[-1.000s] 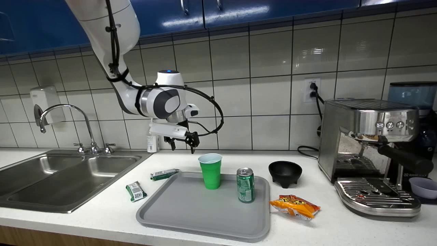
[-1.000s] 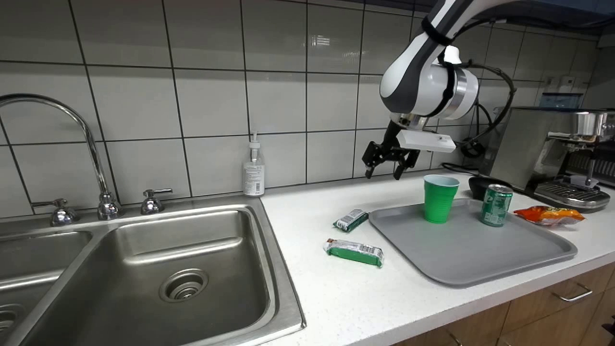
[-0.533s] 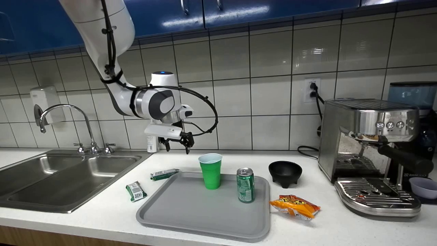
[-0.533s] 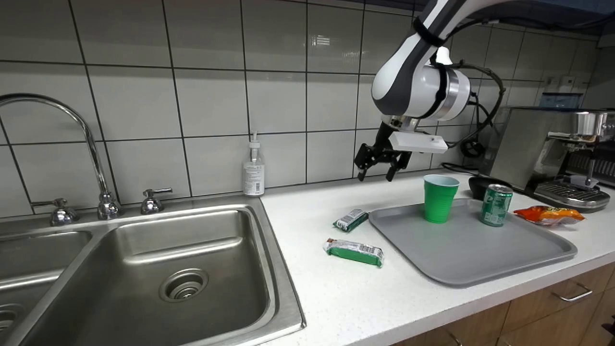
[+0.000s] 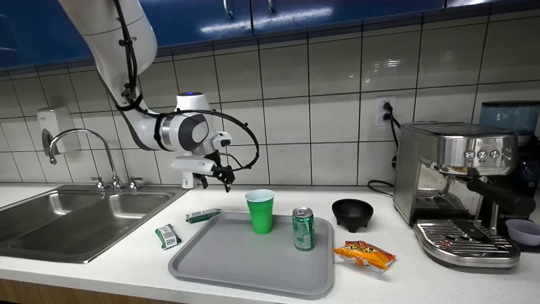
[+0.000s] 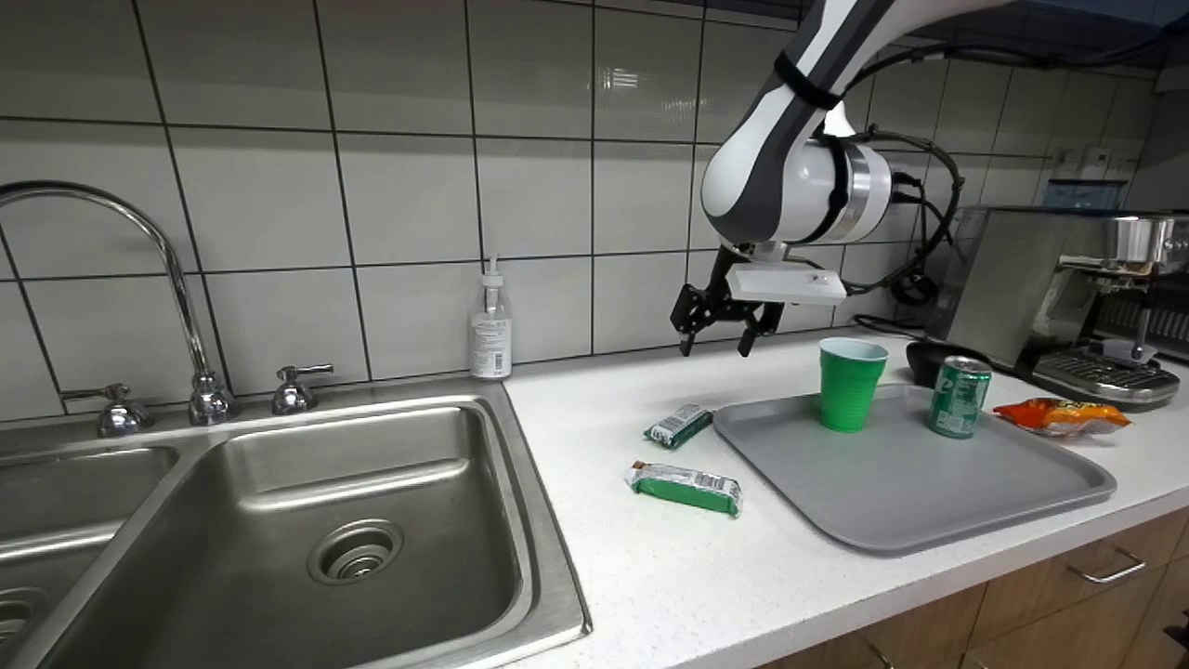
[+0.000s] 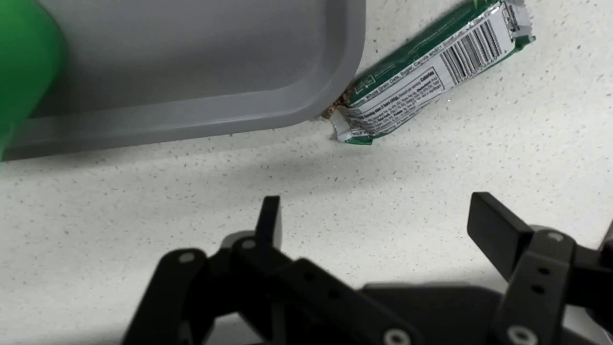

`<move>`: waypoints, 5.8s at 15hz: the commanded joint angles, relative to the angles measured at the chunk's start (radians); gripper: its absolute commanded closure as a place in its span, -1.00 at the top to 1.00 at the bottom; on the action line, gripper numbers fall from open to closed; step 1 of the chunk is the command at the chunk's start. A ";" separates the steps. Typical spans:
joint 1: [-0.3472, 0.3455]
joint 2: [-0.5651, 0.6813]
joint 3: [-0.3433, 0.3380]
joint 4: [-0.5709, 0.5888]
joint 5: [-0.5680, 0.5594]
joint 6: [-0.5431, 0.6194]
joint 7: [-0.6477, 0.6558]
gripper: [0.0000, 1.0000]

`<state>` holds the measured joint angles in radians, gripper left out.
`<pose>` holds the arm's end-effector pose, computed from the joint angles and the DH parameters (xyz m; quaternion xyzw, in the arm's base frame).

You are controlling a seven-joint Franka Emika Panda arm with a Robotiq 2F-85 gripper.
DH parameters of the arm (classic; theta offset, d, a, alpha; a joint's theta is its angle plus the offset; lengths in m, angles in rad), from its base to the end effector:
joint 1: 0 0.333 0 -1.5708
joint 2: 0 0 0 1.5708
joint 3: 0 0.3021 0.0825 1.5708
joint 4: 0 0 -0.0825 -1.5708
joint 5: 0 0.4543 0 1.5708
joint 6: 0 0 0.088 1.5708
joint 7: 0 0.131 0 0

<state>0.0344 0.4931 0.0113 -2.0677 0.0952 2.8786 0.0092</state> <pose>0.6578 0.0254 0.1284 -0.9868 0.0265 -0.1573 0.0263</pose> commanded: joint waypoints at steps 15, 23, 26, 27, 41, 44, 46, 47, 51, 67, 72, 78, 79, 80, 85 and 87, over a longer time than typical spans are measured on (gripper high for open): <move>0.329 0.118 -0.248 0.034 -0.063 0.030 0.442 1.00; 0.389 0.186 -0.287 0.081 -0.042 0.031 0.548 1.00; 0.402 0.217 -0.296 0.108 -0.030 0.028 0.591 1.00; 0.402 0.227 -0.295 0.117 -0.028 0.026 0.603 1.00; 0.404 0.287 -0.285 0.187 -0.030 0.014 0.656 1.00; 0.406 0.295 -0.285 0.194 -0.030 0.012 0.661 1.00; 0.407 0.296 -0.286 0.196 -0.030 0.013 0.663 1.00; 0.407 0.295 -0.286 0.196 -0.030 0.013 0.664 1.00; 0.403 0.288 -0.282 0.196 -0.027 0.013 0.668 1.00; 0.397 0.280 -0.276 0.196 -0.022 0.015 0.680 0.08; 0.398 0.278 -0.275 0.197 -0.022 0.017 0.679 -0.67; 0.404 0.246 -0.275 0.175 -0.026 0.030 0.674 -0.67; 0.404 0.239 -0.275 0.171 -0.027 0.032 0.674 -0.67; 0.406 0.230 -0.277 0.165 -0.028 0.035 0.674 -0.67; 0.421 0.196 -0.295 0.130 -0.037 0.043 0.684 -0.67; 0.426 0.181 -0.305 0.109 -0.039 0.047 0.690 -0.67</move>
<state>0.4350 0.7301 -0.2670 -1.8942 0.0639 2.9177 0.6698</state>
